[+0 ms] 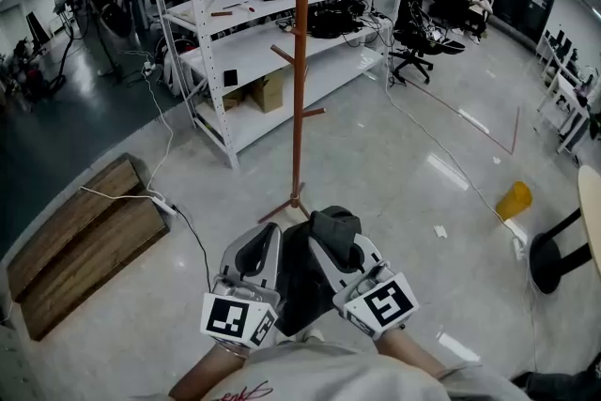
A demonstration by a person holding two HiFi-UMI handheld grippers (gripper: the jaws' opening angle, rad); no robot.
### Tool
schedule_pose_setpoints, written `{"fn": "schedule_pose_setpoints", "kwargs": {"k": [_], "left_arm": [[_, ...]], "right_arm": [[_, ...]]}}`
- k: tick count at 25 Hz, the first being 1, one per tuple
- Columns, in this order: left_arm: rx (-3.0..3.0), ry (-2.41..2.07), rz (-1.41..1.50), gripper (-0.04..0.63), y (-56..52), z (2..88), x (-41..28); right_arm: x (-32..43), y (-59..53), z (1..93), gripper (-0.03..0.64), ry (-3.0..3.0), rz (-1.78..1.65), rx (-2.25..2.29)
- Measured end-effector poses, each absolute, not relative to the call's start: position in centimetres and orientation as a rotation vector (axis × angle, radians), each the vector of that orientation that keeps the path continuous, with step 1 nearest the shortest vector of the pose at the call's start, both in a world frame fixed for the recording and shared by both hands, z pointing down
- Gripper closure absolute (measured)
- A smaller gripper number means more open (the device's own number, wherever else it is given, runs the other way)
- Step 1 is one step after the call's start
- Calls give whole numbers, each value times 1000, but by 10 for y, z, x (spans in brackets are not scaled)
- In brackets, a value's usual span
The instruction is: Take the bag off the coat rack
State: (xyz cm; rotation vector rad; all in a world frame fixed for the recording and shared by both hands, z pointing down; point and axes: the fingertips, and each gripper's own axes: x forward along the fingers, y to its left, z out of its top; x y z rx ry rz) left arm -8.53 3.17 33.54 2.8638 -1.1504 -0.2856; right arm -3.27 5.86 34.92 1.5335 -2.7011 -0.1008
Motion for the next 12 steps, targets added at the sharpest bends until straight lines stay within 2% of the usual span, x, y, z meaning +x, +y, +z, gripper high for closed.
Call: {"fn": "schedule_pose_setpoints", "kwargs": {"k": [12], "left_arm": [[2860, -1127, -280, 577, 42, 339, -76]], "right_arm": [[-28, 69, 341, 580, -2696, -113, 1543]]}}
